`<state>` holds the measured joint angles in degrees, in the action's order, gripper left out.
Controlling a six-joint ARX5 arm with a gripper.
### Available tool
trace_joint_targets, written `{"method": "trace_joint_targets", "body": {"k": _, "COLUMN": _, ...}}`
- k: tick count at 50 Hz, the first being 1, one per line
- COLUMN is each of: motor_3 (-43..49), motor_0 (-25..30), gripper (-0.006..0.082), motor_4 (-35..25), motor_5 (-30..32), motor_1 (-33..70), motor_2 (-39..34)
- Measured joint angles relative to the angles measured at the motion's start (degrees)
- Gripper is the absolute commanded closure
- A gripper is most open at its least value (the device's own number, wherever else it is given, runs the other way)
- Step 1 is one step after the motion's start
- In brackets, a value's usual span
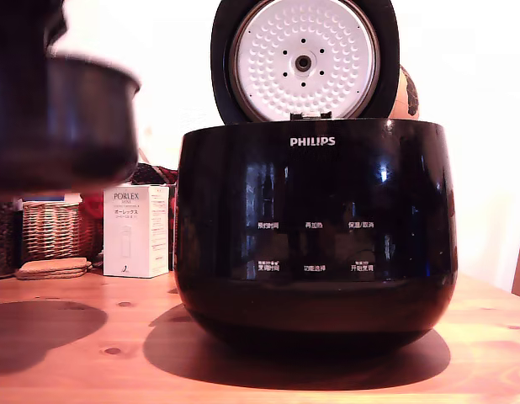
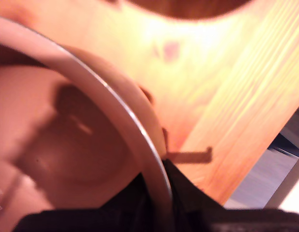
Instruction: Pick up the metallic pot next to the rice cooker
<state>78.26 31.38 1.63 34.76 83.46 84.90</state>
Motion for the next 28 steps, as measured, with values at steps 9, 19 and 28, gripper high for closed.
{"method": "trace_joint_targets", "body": {"k": 9, "motor_3": 0.22, "motor_0": 3.04, "gripper": 0.0791, "motor_4": 2.01, "motor_5": -0.15, "motor_1": 0.33, "motor_2": 1.20}}
{"method": "trace_joint_targets", "body": {"k": 19, "motor_3": 0.13, "motor_0": 4.66, "gripper": 0.0791, "motor_4": 2.91, "motor_5": -0.28, "motor_1": 0.31, "motor_2": 2.80}}
{"method": "trace_joint_targets", "body": {"k": 28, "motor_3": 0.26, "motor_0": 4.63, "gripper": 0.0791, "motor_4": 3.15, "motor_5": -0.55, "motor_1": 0.33, "motor_2": 2.80}}
